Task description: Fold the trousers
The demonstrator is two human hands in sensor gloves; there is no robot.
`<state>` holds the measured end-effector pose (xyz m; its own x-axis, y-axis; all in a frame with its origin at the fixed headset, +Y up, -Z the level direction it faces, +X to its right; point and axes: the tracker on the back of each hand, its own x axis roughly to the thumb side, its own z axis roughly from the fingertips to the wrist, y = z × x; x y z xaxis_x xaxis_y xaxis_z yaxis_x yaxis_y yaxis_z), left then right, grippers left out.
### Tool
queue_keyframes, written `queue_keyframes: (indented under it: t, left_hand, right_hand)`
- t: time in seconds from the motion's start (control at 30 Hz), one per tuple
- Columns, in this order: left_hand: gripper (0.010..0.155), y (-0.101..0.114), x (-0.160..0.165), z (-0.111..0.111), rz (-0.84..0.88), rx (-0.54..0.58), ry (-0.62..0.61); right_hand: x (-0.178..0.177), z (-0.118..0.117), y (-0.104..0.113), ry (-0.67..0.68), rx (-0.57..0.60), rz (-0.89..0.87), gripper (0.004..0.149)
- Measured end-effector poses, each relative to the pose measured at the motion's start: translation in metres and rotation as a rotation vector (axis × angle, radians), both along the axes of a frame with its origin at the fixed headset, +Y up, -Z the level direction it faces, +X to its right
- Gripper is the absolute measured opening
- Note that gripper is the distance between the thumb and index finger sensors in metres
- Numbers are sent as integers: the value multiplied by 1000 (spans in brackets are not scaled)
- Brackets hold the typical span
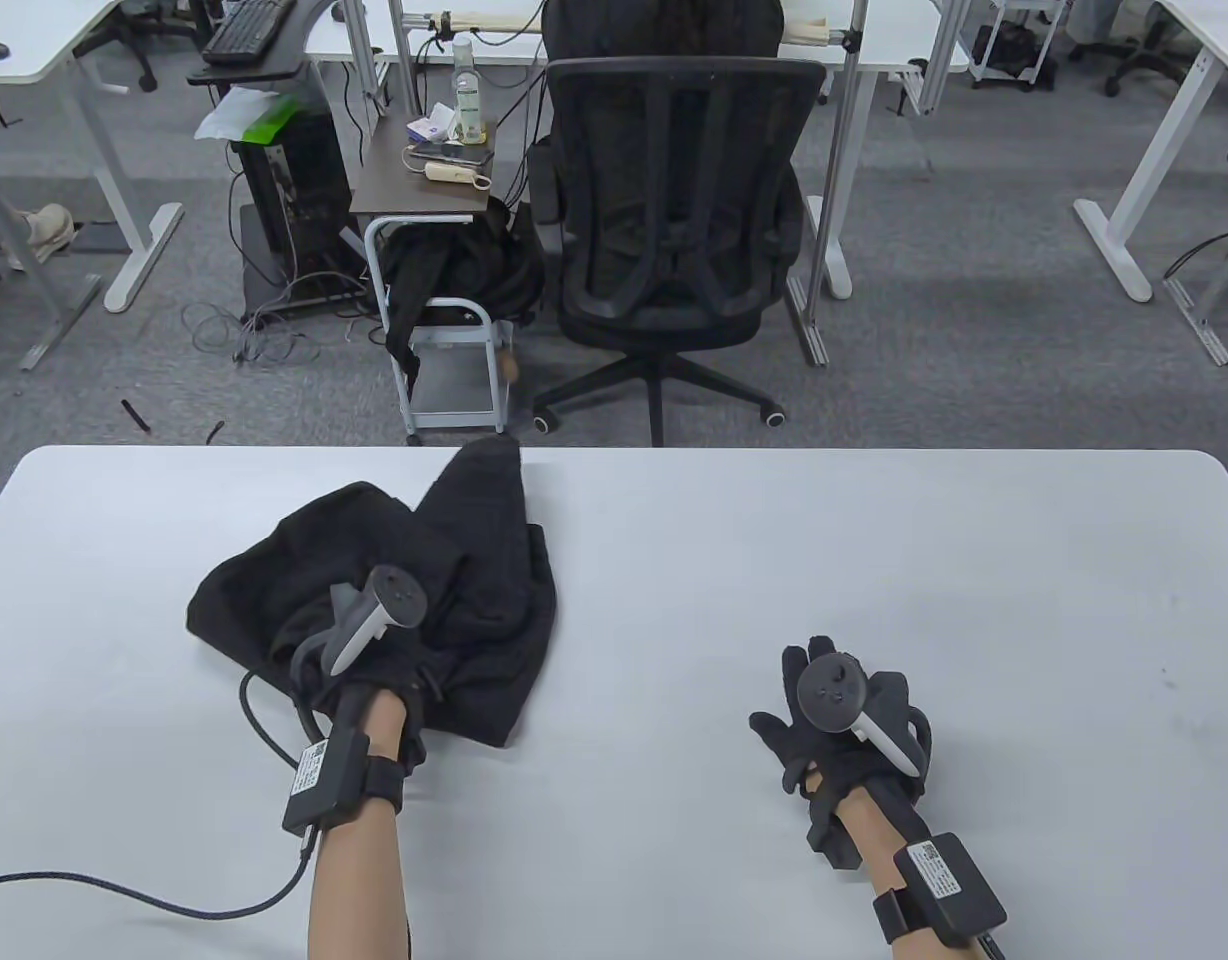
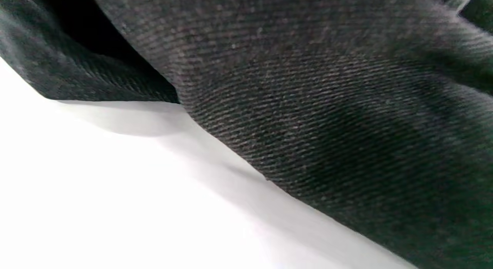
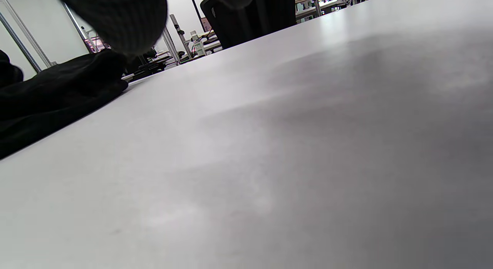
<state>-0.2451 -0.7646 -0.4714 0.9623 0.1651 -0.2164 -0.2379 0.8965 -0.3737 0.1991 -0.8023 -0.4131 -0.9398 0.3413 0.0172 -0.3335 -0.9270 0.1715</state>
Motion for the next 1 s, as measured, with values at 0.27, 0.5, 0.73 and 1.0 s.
queue_keyframes:
  t: [0.27,0.5,0.73,1.0]
  left_hand:
    - [94,10,107,16,-445,67,-591]
    - [81,24,127,8,-717,186,-571]
    - [73,67,164,38,-409,283,-573]
    - [94,29,259,45,-81,113,-617]
  right_hand:
    - [12,-1,0,-41,10,-17,85]
    - [15,4,14,-36,121,24,90]
    - [12,-4,0,9,43,10,78]
    - [1,1,1,117,63,-148,69]
